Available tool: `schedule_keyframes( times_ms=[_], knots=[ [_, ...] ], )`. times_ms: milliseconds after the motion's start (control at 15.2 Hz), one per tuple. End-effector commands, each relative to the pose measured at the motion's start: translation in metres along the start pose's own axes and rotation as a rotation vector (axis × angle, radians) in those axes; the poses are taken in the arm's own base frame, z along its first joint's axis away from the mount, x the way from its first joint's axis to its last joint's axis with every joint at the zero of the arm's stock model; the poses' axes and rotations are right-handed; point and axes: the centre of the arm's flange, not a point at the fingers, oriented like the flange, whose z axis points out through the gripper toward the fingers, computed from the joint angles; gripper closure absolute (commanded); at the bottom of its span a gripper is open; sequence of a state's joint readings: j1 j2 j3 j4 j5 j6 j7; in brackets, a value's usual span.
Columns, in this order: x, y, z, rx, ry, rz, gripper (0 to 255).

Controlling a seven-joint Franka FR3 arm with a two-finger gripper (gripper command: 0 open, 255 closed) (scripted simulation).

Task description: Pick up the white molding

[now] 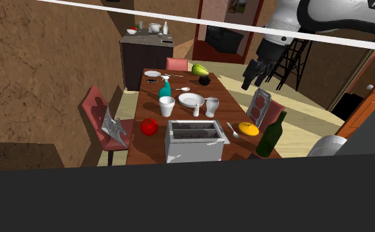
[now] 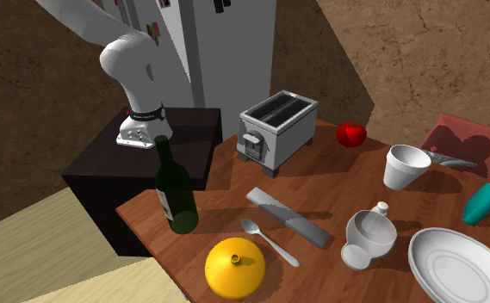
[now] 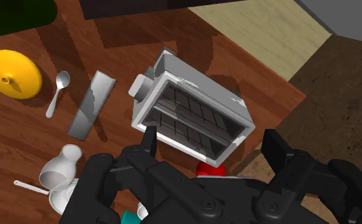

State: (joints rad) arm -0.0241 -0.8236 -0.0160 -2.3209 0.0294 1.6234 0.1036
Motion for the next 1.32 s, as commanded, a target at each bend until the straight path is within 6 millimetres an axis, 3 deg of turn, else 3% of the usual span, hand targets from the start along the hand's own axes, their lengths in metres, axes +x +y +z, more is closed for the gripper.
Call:
schedule_keyframes(
  times_ms=[0,1254],
  knots=[
    [0.000,0.000,0.000,0.000,0.000,0.000,0],
    [0.112,0.108,0.198,-0.044,-0.045,0.217,0]
  ],
)
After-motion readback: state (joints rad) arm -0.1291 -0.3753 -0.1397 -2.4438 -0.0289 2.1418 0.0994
